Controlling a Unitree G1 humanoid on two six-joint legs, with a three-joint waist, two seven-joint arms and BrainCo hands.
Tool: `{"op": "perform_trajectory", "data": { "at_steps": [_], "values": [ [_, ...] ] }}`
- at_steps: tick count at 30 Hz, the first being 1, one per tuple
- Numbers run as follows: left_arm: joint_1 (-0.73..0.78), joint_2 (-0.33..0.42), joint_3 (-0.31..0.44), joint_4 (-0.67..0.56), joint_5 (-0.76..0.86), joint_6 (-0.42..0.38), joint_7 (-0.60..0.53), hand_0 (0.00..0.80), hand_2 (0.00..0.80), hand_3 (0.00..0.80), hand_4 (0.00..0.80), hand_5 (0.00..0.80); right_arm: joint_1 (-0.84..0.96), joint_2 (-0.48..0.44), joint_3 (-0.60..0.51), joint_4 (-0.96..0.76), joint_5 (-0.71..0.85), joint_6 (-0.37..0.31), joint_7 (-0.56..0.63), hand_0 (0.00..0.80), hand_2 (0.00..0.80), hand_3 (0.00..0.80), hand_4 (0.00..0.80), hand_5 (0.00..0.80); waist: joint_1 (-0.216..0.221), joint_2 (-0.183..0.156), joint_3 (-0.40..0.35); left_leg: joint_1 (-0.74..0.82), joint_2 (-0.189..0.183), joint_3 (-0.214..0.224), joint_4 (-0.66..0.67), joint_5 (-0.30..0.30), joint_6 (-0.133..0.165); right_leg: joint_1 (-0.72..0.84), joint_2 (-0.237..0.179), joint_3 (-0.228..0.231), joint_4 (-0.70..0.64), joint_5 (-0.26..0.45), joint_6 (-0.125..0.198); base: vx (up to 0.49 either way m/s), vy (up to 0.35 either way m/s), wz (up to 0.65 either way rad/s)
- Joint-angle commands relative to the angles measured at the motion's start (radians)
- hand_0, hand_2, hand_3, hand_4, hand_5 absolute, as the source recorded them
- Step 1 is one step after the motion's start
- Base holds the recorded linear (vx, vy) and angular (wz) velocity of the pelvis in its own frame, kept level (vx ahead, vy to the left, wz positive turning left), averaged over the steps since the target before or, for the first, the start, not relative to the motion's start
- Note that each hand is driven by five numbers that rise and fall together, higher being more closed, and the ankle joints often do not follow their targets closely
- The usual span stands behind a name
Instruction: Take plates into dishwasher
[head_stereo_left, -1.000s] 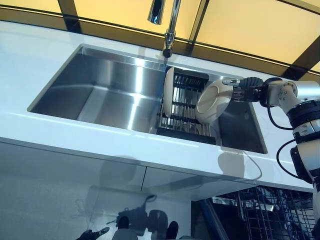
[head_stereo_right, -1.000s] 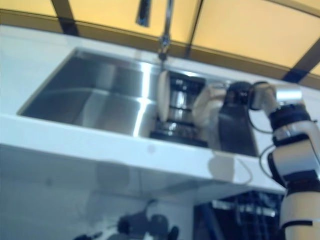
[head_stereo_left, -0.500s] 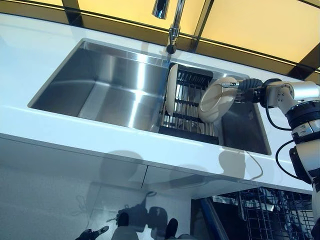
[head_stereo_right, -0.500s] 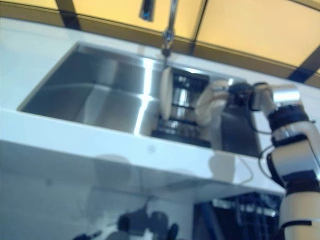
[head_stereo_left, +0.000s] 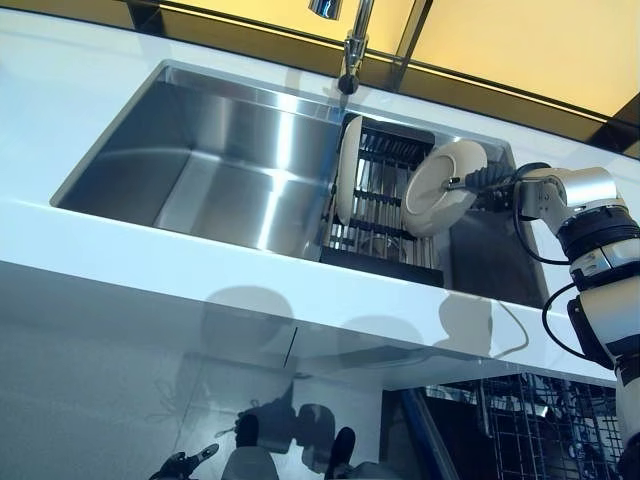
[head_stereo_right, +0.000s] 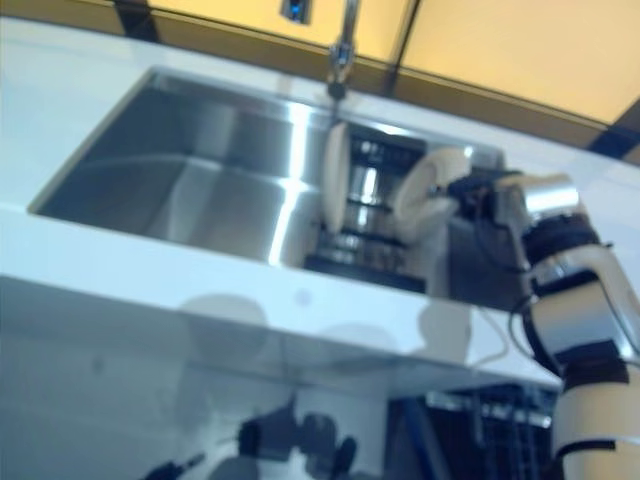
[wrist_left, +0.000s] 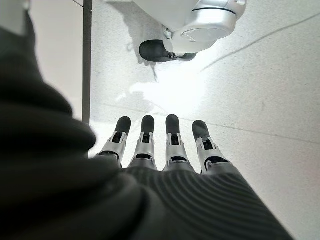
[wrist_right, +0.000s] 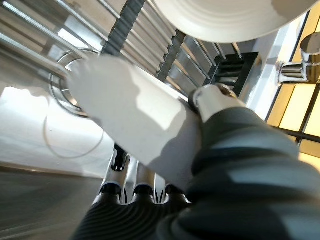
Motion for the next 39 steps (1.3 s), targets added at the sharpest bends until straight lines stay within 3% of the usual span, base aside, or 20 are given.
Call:
{"op": "perform_trajectory", "data": {
  "at_steps": [1,25,31,39],
  "values": [
    [-0.012,0.0,-0.053,0.001,-0.019,-0.014,0.017,0.0,0.0,0.0,0.0,0.0,-0.095,-0.052,0.066,0.014,-0.063,-0.11,-0.045,0.8,0.8,0.8,0.8,0.8,0.024,-0.012,0.022,-0.025,-0.005,-0.005,-0.016,0.009,0.003,-0.002,-0.026,0.007,-0.002,0.029,0.066,-0.022,0.001,0.08],
    [-0.003,0.005,-0.062,0.011,0.036,-0.02,0.018,0.0,0.0,0.0,0.0,0.0,-0.225,-0.135,0.122,-0.018,0.018,-0.236,-0.204,0.8,0.8,0.8,0.8,0.8,-0.005,-0.016,-0.058,0.04,0.001,0.031,-0.016,-0.01,-0.001,0.037,-0.024,0.021,-0.002,0.02,0.072,0.001,-0.005,-0.01],
    [0.002,0.007,-0.049,0.018,0.039,-0.025,0.017,0.0,0.0,0.0,0.0,0.0,-0.251,-0.182,0.128,-0.046,0.057,-0.257,-0.174,0.8,0.8,0.8,0.8,0.8,-0.024,-0.022,-0.089,0.061,0.006,0.052,-0.016,-0.019,-0.003,0.046,-0.019,0.036,-0.002,0.016,0.074,0.032,-0.001,-0.12],
    [0.003,0.023,-0.041,0.025,0.097,-0.003,0.009,0.0,0.0,0.0,0.0,0.0,-0.27,-0.262,0.175,-0.043,-0.012,-0.215,-0.086,0.8,0.8,0.8,0.8,0.8,-0.056,-0.036,-0.129,0.095,0.014,0.085,-0.016,-0.032,0.003,0.058,-0.009,0.063,-0.002,0.013,0.074,0.052,-0.044,-0.12]
  ]
}}
